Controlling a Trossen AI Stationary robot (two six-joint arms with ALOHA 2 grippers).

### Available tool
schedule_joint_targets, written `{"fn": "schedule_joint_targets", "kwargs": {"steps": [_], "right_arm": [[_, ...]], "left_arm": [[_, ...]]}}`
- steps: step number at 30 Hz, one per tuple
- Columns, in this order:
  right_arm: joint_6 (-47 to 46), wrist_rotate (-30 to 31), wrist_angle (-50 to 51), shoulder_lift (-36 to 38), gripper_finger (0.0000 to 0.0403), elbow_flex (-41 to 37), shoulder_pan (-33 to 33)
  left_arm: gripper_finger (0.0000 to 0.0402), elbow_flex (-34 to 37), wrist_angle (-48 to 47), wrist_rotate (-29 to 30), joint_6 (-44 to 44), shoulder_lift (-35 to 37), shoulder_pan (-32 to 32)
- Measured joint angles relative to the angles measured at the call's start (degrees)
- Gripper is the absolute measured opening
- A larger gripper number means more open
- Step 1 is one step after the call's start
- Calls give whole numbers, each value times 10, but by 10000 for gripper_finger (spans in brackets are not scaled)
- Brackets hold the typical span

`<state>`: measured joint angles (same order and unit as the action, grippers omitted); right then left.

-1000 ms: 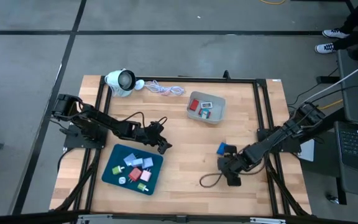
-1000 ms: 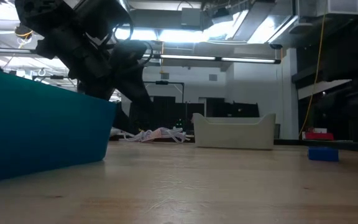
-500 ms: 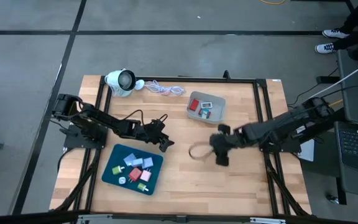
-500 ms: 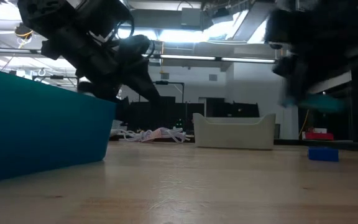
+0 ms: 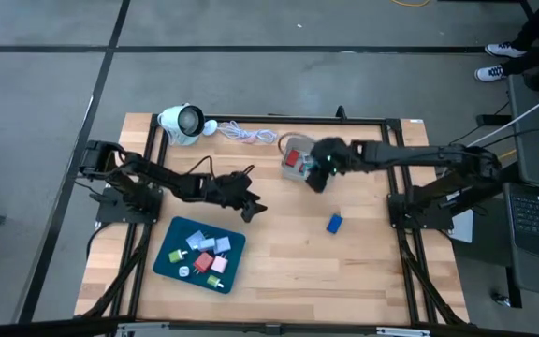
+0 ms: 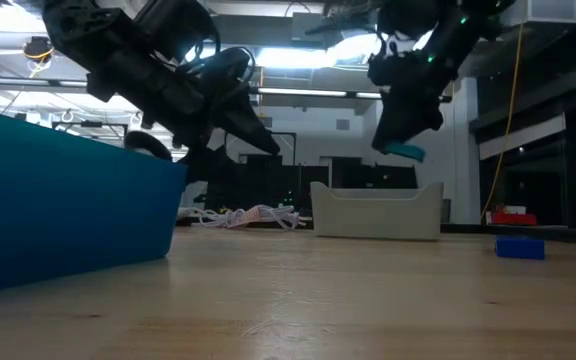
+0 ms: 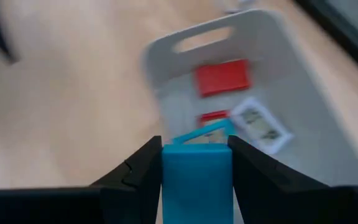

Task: Pick & Place Office items
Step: Put the light blue digital clock into the gray bin, then put the blue digital clock into the gray bin

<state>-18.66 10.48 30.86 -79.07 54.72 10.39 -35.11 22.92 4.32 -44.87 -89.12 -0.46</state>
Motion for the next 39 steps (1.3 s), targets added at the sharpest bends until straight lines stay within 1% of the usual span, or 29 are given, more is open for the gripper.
{"fn": "schedule_joint_targets", "kwargs": {"steps": [4, 7, 11, 13, 15, 18, 20, 23, 25, 27, 29, 32, 37, 39], "right_arm": [[7, -7, -8, -6, 156, 0, 66], [1, -9, -15, -14, 156, 0, 103], [-16, -41, -39, -31, 159, 0, 140], [-41, -66, -48, -40, 178, 0, 153], [-66, -79, -58, -52, 208, 0, 159], [-76, -89, -56, -60, 253, 0, 162], [-79, -101, -62, -60, 274, 0, 162], [-94, -115, -79, -56, 287, 0, 162], [-109, -129, -94, -51, 288, 0, 162], [-139, -158, -91, -47, 285, 0, 162], [-179, -193, -91, -42, 280, 0, 155], [-237, -227, -92, -37, 276, 0, 116], [-322, -234, -87, -37, 276, 0, -8], [-367, -213, -84, -37, 276, 0, -56]], "left_arm": [[281, 0, 1, -28, 28, 0, 16], [281, 0, 1, -44, 46, 0, 26], [281, 0, 5, -62, 60, 0, 40], [281, 0, 5, -65, 64, 0, 44], [281, 0, 7, -65, 66, 0, 48], [281, 0, 12, -65, 67, 0, 48], [281, 0, 16, -68, 69, 0, 48], [281, 0, 22, -71, 72, 0, 48], [281, 0, 29, -73, 73, 0, 49], [281, 0, 29, -84, 73, 0, 53], [281, 0, 29, -102, 80, 0, 58], [281, 0, 26, -127, 101, 0, 65], [281, 0, 26, -146, 130, 0, 79], [281, 0, 26, -161, 139, 0, 85]]}}
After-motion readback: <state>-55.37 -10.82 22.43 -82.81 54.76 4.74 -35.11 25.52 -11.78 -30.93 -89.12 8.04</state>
